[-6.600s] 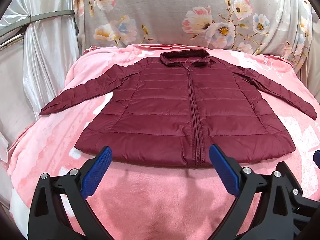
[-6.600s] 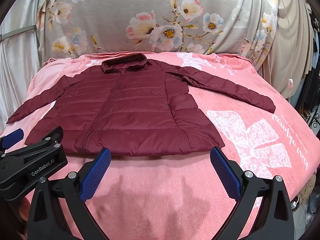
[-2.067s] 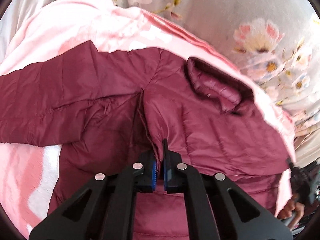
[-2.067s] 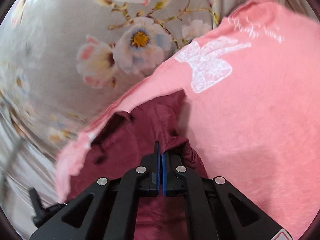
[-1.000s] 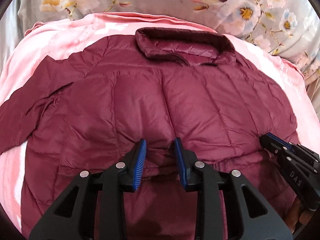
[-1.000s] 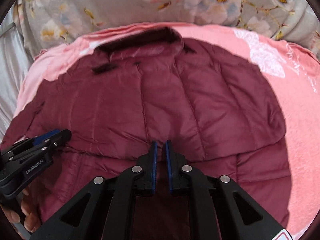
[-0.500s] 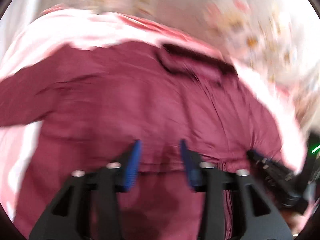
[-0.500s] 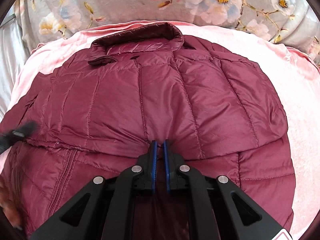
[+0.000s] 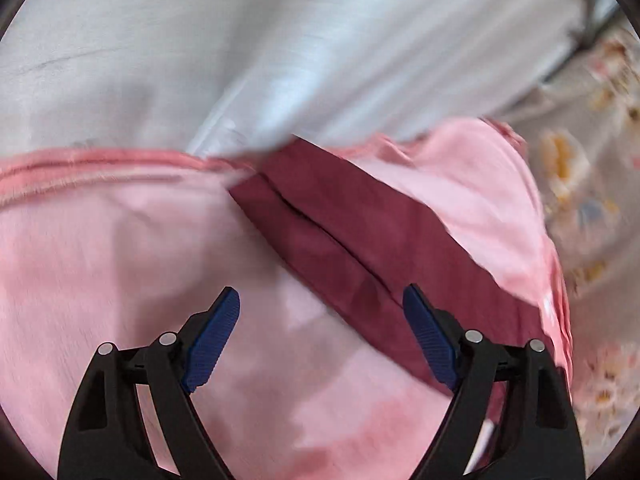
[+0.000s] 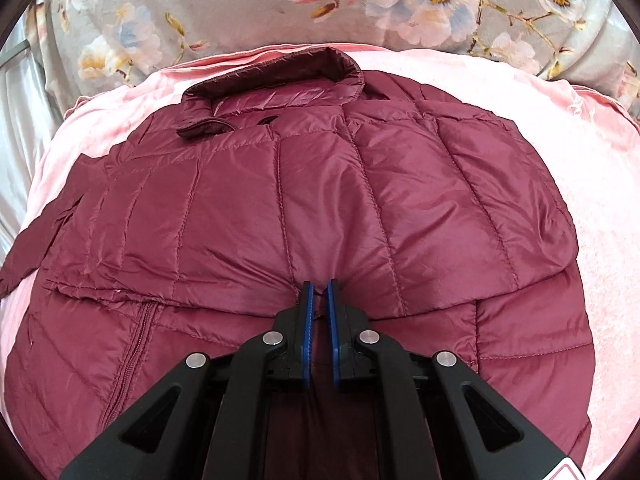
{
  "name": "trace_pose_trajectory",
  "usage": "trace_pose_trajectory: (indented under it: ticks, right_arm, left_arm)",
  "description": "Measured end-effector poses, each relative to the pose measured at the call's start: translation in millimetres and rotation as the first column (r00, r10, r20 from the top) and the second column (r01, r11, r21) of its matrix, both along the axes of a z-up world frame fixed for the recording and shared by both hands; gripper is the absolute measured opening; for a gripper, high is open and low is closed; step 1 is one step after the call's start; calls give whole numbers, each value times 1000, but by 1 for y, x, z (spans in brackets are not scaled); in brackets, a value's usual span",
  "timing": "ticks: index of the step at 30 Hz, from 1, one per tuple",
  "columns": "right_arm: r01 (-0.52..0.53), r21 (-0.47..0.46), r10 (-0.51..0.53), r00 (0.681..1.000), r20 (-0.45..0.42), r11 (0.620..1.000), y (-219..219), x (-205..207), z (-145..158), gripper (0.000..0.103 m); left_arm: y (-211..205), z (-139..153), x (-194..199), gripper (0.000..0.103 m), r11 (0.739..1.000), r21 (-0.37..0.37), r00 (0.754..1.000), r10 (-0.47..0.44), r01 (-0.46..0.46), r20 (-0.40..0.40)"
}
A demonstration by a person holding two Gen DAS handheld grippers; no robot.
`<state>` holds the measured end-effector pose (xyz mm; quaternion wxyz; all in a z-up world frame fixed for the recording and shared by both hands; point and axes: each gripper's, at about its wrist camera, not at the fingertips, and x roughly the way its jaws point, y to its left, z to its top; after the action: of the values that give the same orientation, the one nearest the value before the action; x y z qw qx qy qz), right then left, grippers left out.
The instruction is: Fold large clothes
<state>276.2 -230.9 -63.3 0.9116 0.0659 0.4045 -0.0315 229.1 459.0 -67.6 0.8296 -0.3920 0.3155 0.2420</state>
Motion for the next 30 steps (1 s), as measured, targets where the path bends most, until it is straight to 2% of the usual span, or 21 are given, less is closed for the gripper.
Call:
trace_pose_trajectory:
  ticks: [1, 2, 3, 4, 5, 6, 7, 10, 12, 13, 14, 16, 17, 19, 21, 23, 26, 28, 29, 30]
  right_arm:
    - [0, 3, 0, 1000, 0, 1000, 0, 0, 0, 6]
    - [1, 5, -1, 1000, 1, 1000, 0, 0, 0, 6]
    - [1, 5, -1, 1000, 1, 1000, 0, 0, 0, 6]
    - [1, 3, -1, 1000, 1, 1000, 1, 0, 0, 6]
    - [2, 3, -2, 1000, 7, 1000, 0, 0, 0, 6]
    - [4, 1, -4, 1000, 7, 1000, 0, 0, 0, 6]
    - [5, -1, -5, 1000, 8, 1000, 0, 0, 0, 6]
    - [7, -8, -7, 1000, 8, 1000, 1, 0, 0, 6]
    - [7, -6, -7, 1000, 9, 1000, 1, 0, -1, 6]
    - [7, -2, -7, 1000, 10, 1000, 1, 0, -1, 6]
    - [7, 2, -7, 1000, 10, 1000, 1, 0, -1, 6]
    - [6, 19, -7, 1000, 13, 1000, -1, 0, -1, 6]
    - [7, 28, -7, 1000, 14, 1000, -2, 0, -1, 6]
    - [6, 52, -7, 1000, 18, 999, -5, -1, -1, 6]
    - [5, 73, -6, 1000, 21, 997, -8, -1, -1, 6]
    - [3, 97, -6, 1000, 26, 995, -12, -2, -1, 6]
    - [3, 158, -9, 999, 37, 987, -20, -3, -2, 6]
    - [8, 206, -19, 999, 48, 979, -28, -5, -2, 9]
    - [11, 230, -25, 998, 55, 973, -32, -7, -1, 13]
    - [12, 251, -29, 998, 62, 968, -36, -8, 0, 22]
  left_arm:
    - [2, -2, 4, 69, 1000, 5, 1000, -9, 9, 1]
    - [4, -5, 13, 48, 1000, 9, 1000, -24, 24, -14]
    - [3, -7, 20, 34, 999, 3, 999, -44, 44, -20]
    - [-3, -6, 30, 15, 997, 2, 997, -74, 75, -31]
    - [-9, 2, 37, 5, 995, 19, 995, -93, 93, -22]
    - [-19, 9, 43, 5, 993, 41, 994, -113, 113, -13]
    - [-39, 29, 53, 3, 982, 105, 988, -157, 155, 5]
    - [-96, 78, 68, 2, 939, 231, 959, -276, 255, 61]
    - [-154, 119, 78, 1, 886, 299, 910, -400, 353, 111]
    - [-194, 143, 83, 1, 845, 342, 868, -477, 411, 135]
    - [-221, 157, 85, 1, 816, 370, 840, -523, 443, 146]
    - [-285, 184, 87, 1, 735, 434, 759, -631, 520, 159]
    - [-327, 195, 89, 1, 682, 460, 703, -694, 569, 158]
    - [-387, 204, 87, 2, 601, 482, 614, -775, 638, 153]
    - [-452, 200, 80, 2, 508, 488, 517, -846, 710, 130]
    - [-502, 185, 81, 2, 443, 476, 457, -885, 760, 94]
    - [-557, 149, 95, 2, 383, 430, 410, -911, 818, 31]
    - [-578, 121, 97, 2, 366, 394, 403, -915, 843, -14]
    - [-585, 105, 102, 4, 363, 380, 407, -913, 851, -38]
    - [-588, 91, 107, 4, 363, 369, 409, -911, 856, -52]
